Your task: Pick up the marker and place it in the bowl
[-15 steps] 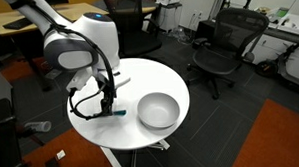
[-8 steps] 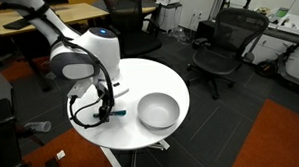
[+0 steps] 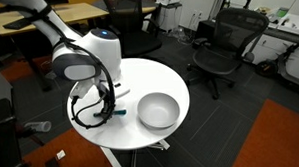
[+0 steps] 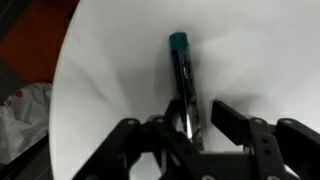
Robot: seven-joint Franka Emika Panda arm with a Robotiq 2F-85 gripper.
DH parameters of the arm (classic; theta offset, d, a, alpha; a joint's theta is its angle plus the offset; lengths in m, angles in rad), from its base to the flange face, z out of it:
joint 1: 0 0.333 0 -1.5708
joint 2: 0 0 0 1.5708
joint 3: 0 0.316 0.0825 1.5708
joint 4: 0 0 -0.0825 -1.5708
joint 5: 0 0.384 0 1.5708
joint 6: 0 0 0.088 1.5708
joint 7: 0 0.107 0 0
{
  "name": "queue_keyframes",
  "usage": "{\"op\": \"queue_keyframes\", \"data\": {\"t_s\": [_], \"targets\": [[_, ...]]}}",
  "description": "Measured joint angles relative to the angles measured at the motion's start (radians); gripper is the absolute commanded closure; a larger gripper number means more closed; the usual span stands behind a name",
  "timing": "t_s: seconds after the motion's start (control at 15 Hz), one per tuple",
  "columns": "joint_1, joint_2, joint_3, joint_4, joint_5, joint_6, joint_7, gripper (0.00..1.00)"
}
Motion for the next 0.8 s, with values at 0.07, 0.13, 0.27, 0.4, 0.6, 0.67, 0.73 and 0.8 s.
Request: {"op": "queue_keyframes", "data": {"t_s": [0.07,0.13,0.27,0.4,0.6,0.67,0.73,0.8], "targets": [[0.0,0.0,-0.001,0.002,0.0,0.0,0.0,0.95],[0.0,0.0,-0.001,0.004,0.0,0.0,0.0,0.98],[0.0,0.0,-0.001,0.005,0.0,0.0,0.0,0.94],[0.002,-0.001,-0.001,0.005,0.0,0.0,0.0,0.94],[0.017,-0.022,-0.003,0.005,0.0,0.0,0.0,0.94],[0.026,-0.039,-0.006,0.005,0.0,0.0,0.001,0.94],[0.035,-0.06,-0.01,0.005,0.0,0.0,0.002,0.94],[0.042,-0.083,-0.016,0.004,0.0,-0.001,0.002,0.94]]}}
